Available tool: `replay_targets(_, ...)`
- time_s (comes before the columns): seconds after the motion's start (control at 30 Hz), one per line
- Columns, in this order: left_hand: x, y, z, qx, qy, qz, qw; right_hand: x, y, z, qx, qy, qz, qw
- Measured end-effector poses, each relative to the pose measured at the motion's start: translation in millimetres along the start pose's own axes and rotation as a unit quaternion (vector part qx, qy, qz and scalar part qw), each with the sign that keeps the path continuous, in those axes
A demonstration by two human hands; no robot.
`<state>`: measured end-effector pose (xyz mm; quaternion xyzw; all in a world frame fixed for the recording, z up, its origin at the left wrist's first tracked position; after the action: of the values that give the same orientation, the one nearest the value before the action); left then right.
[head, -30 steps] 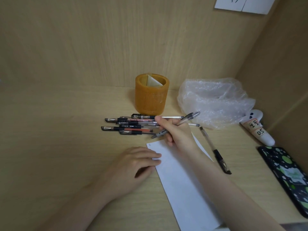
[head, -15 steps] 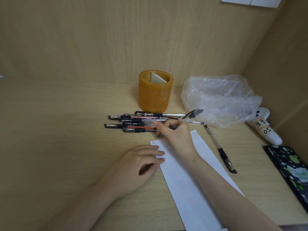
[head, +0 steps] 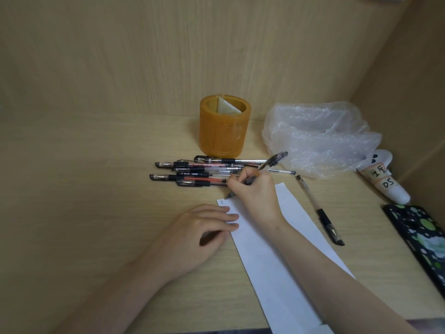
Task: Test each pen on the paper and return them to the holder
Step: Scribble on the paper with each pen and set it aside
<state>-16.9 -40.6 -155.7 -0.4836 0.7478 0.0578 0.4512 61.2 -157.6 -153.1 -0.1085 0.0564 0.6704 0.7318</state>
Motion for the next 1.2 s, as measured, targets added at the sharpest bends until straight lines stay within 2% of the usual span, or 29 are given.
replay_targets(1.2, -1.6, -0.3, -1.3, -0.009, 0.003, 0.002, 1.0, 0.9, 0.4, 2.7, -0.018, -0.002, 0.002, 1.0)
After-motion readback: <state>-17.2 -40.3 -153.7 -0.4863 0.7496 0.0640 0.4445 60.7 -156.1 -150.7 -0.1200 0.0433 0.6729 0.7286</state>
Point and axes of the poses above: each hand's wrist, its own y-axis away from the middle knuckle, its own x-axis out of the palm, z = x × y, the point moved 9 cm from there along -y, towards the middle knuckle, and after that the axes turned 6 degrees about x, right-handed, at the moved point
